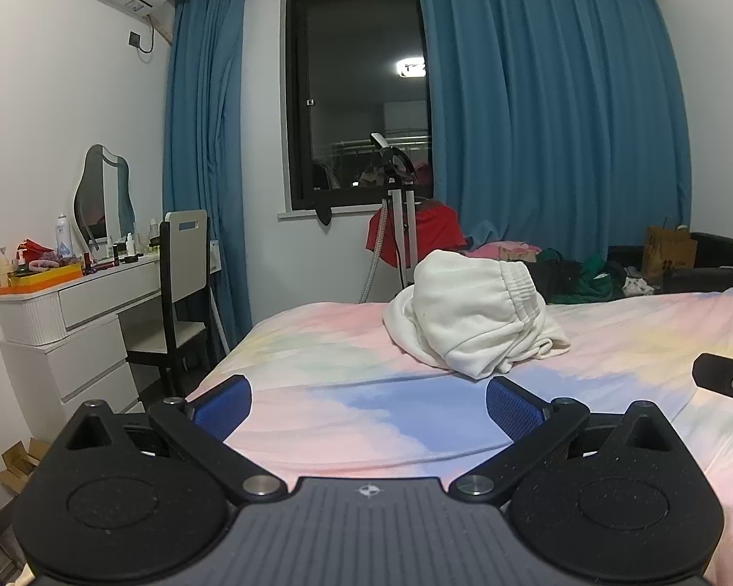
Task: Fold clothes
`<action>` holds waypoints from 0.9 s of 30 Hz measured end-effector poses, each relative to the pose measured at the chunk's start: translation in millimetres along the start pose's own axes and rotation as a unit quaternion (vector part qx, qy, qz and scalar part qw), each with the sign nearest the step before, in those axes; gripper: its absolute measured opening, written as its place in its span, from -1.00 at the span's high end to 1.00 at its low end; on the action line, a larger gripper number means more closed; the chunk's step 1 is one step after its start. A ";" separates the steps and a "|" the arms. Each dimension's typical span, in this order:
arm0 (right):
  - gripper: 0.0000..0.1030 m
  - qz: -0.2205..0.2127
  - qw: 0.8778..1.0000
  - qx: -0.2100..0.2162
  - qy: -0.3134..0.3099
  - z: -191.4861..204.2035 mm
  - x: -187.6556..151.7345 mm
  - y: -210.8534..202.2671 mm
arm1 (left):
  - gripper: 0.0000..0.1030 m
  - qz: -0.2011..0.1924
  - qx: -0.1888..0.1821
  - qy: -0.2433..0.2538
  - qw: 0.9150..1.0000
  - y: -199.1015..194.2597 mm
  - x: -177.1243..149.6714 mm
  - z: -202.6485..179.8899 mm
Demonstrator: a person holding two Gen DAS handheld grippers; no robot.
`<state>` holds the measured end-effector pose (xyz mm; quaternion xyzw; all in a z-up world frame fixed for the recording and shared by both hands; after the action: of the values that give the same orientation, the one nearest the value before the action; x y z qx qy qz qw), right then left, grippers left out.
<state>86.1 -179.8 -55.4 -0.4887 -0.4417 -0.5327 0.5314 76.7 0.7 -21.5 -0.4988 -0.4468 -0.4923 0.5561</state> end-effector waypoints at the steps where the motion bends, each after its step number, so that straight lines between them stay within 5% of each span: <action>1: -1.00 0.001 1.000 0.000 0.001 0.0 -0.1 0.4 | -1.00 -0.002 0.001 -0.001 1.000 -0.6 0.2 0.1; 10: -1.00 -0.001 1.000 0.000 0.004 1.0 0.3 1.3 | -1.00 -0.003 0.003 -0.002 1.000 0.9 -2.1 -0.7; 19: -1.00 -0.050 0.998 -0.029 0.038 -4.6 34.8 1.7 | -1.00 0.002 0.007 0.004 1.000 8.4 -13.8 -4.2; 23: -1.00 -0.070 0.995 -0.039 0.057 -8.0 50.4 2.5 | -1.00 0.009 0.000 0.022 1.000 23.2 -22.3 -17.4; 27: -1.00 -0.042 0.991 -0.029 0.124 -26.2 69.8 22.2 | -1.00 0.016 -0.029 0.035 0.999 59.8 -21.8 -47.3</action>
<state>109.9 -216.2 9.1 -0.4154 -0.3772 -0.6232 0.5448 133.8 -43.0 -54.8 -0.5043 -0.4041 -0.5135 0.5645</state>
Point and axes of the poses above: each gripper's, at about its wrist camera, not at the fingertips, and y roughly the way its jaws point, z to its left, x to its top, the point moved 8 cm from there along y, roughly the way its jaws point, and after that the axes turned 8 degrees about -z, right-handed, at the moved point
